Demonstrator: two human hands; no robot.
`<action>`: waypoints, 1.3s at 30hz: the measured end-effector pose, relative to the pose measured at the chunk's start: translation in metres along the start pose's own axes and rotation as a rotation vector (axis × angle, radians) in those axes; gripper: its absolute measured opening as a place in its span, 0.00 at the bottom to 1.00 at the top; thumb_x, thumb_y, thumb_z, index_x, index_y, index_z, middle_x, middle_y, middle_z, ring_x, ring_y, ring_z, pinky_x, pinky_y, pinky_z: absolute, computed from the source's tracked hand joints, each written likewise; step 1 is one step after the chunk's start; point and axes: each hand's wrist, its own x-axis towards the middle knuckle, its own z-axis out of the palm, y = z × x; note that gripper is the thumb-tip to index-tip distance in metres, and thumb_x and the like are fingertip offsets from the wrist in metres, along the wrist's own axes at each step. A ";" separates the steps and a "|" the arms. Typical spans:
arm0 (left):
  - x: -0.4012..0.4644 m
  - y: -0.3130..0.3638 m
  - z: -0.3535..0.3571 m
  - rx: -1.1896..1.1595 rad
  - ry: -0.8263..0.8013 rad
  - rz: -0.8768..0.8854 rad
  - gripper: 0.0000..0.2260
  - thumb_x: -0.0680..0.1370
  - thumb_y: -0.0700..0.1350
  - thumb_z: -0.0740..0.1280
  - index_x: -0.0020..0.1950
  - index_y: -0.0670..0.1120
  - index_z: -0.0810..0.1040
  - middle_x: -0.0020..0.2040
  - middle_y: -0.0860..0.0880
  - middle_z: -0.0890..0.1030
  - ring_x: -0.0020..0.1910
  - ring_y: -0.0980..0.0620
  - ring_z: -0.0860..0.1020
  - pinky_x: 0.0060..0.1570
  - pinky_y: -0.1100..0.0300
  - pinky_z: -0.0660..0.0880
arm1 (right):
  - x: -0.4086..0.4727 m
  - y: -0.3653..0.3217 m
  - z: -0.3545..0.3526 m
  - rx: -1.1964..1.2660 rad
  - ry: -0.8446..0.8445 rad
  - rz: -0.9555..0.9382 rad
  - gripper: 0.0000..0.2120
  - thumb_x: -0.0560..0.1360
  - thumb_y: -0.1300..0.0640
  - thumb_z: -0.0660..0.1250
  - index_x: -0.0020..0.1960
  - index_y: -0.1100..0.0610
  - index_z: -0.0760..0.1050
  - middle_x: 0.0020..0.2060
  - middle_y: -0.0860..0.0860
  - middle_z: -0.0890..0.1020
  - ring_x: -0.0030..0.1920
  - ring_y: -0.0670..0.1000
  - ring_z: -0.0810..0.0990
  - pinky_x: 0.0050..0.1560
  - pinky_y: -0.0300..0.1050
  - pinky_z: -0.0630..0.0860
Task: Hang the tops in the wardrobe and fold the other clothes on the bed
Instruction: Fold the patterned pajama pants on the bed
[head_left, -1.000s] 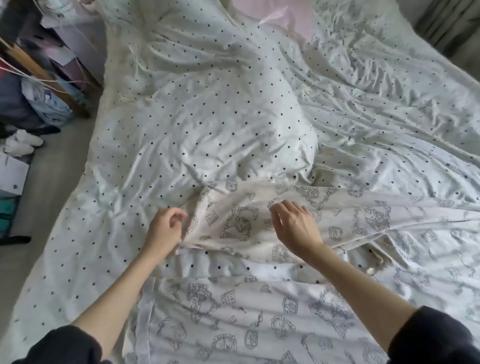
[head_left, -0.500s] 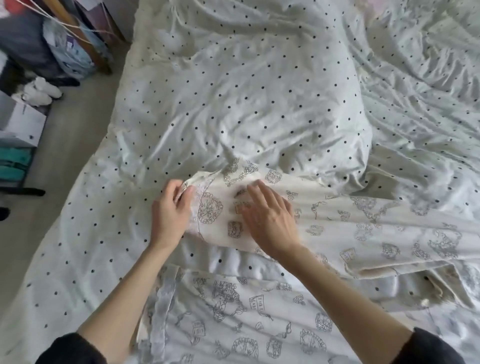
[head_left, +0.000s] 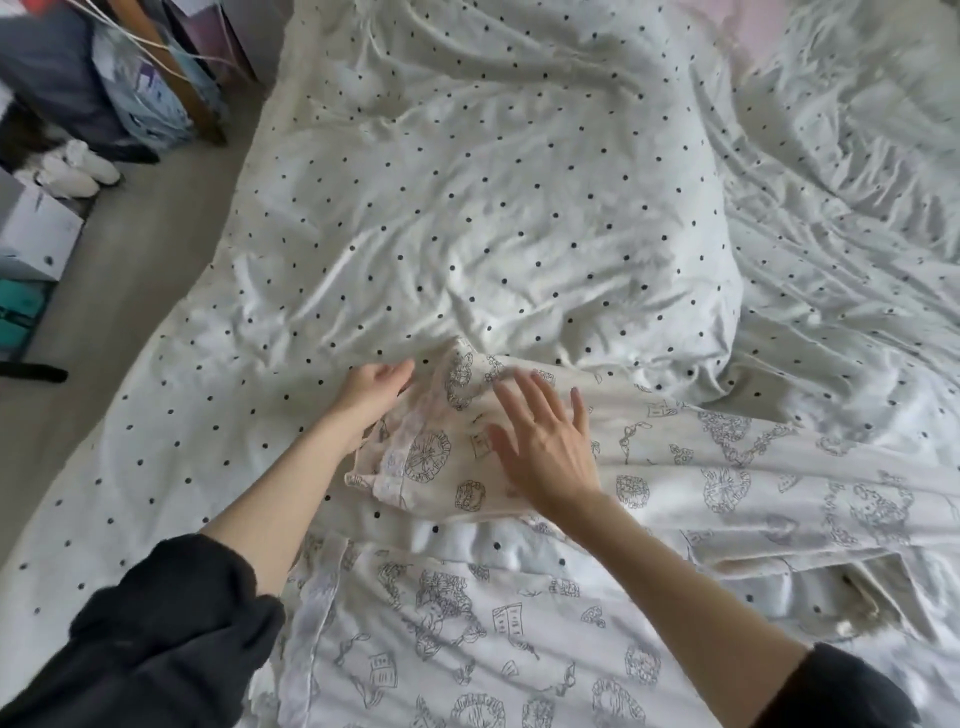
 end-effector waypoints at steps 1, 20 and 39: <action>0.008 0.009 0.004 -0.037 -0.011 -0.024 0.13 0.78 0.51 0.65 0.55 0.44 0.77 0.46 0.49 0.77 0.44 0.51 0.75 0.46 0.59 0.73 | 0.018 0.004 -0.006 -0.004 0.056 0.021 0.24 0.80 0.43 0.51 0.74 0.50 0.58 0.75 0.50 0.59 0.75 0.50 0.53 0.74 0.58 0.44; 0.008 -0.001 -0.017 -0.438 -0.337 0.018 0.24 0.71 0.57 0.69 0.58 0.40 0.76 0.51 0.41 0.78 0.50 0.43 0.75 0.52 0.55 0.71 | 0.109 -0.019 -0.051 0.750 -0.308 0.126 0.13 0.74 0.68 0.62 0.32 0.58 0.71 0.28 0.50 0.68 0.24 0.41 0.63 0.23 0.32 0.58; -0.046 -0.040 -0.040 -0.146 -0.071 -0.119 0.06 0.76 0.41 0.68 0.48 0.40 0.78 0.43 0.46 0.79 0.43 0.47 0.76 0.45 0.55 0.72 | 0.056 -0.041 -0.032 0.192 0.045 0.052 0.24 0.80 0.52 0.58 0.74 0.52 0.58 0.73 0.49 0.64 0.73 0.50 0.60 0.73 0.55 0.57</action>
